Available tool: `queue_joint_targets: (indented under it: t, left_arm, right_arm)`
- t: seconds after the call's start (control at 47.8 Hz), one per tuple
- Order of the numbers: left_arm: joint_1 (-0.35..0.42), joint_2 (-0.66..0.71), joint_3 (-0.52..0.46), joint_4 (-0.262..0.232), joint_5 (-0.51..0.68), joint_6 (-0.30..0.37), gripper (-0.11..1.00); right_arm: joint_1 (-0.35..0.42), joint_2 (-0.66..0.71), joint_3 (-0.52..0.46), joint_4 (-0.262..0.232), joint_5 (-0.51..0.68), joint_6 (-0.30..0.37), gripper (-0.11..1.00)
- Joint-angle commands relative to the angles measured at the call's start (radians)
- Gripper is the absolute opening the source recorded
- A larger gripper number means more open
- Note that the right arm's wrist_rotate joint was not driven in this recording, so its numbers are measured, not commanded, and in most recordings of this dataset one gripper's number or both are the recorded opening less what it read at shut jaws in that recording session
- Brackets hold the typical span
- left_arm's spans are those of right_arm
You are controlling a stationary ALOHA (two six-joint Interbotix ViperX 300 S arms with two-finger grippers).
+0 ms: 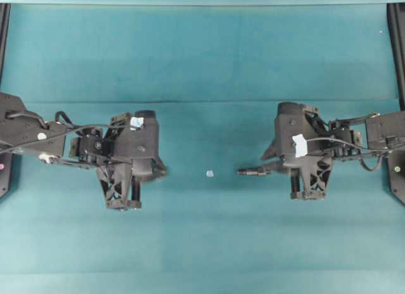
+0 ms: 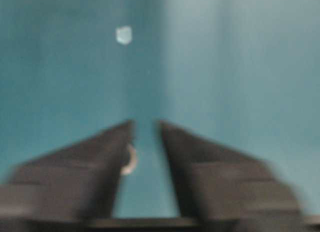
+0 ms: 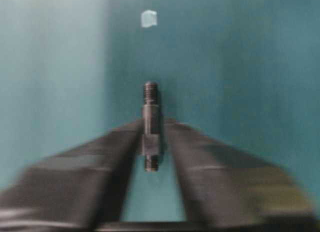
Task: Insert the washer onto the shaft with both hands.
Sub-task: 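Align left gripper over the washer and right gripper over the shaft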
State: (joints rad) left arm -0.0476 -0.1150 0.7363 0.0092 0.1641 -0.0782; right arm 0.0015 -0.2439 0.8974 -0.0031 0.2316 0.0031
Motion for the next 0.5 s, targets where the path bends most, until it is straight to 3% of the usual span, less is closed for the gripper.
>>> queue_joint_targets:
  t: [0.0, 0.105, 0.23, 0.481]
  left_arm:
    - [-0.003, 0.006, -0.011, 0.003, -0.002, -0.006, 0.61]
    - [-0.005, 0.02, -0.011, 0.003, -0.002, -0.009, 0.88]
    - [-0.003, 0.032, -0.011, 0.003, 0.002, -0.008, 0.81]
    - [0.02, 0.057, -0.014, 0.003, 0.075, -0.009, 0.8]
  right_arm:
    - [0.003, -0.002, -0.02, 0.008, 0.012, 0.0, 0.24]
    - [0.003, 0.003, -0.026, 0.011, 0.017, 0.0, 0.55]
    - [0.0, 0.014, -0.029, 0.011, 0.017, 0.0, 0.88]
    - [0.002, 0.066, -0.035, 0.011, 0.02, 0.0, 0.86]
